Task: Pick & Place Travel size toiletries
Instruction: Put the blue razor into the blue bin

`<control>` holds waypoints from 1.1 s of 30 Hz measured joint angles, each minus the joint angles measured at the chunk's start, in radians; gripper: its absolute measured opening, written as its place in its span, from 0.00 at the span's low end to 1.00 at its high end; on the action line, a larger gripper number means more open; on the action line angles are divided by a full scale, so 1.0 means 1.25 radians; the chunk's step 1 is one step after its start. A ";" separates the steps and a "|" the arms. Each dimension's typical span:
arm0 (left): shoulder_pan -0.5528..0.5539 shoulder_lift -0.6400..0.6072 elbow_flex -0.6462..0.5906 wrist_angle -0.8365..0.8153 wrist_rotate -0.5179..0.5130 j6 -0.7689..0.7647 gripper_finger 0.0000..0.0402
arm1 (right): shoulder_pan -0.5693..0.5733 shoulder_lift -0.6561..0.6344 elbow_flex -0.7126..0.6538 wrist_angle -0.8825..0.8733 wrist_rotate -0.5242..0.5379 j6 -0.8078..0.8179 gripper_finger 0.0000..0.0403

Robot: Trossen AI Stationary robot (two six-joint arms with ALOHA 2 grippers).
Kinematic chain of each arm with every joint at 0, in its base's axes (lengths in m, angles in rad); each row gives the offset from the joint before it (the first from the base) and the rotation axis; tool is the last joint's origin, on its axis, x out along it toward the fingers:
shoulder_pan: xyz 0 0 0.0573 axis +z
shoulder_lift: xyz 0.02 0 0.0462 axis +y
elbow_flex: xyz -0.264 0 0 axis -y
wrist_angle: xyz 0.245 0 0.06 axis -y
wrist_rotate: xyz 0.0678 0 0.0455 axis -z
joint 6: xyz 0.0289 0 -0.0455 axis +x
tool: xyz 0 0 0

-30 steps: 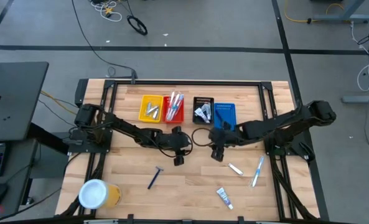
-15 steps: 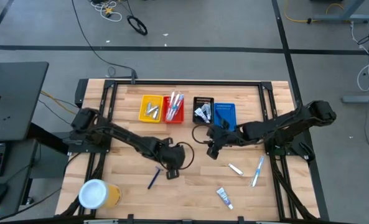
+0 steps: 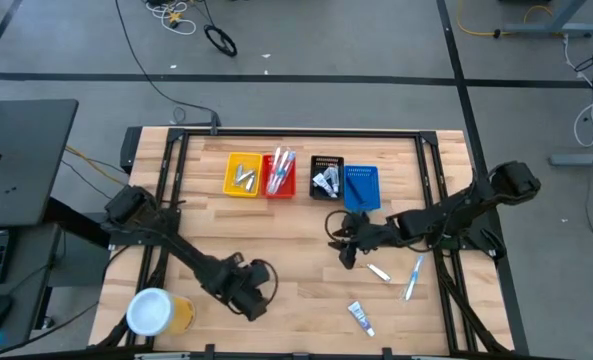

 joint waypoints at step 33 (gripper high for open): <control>-0.006 -0.001 -0.151 0.097 -0.091 -0.143 0.13 | 0.056 0.000 -0.066 0.182 0.037 -0.055 0.47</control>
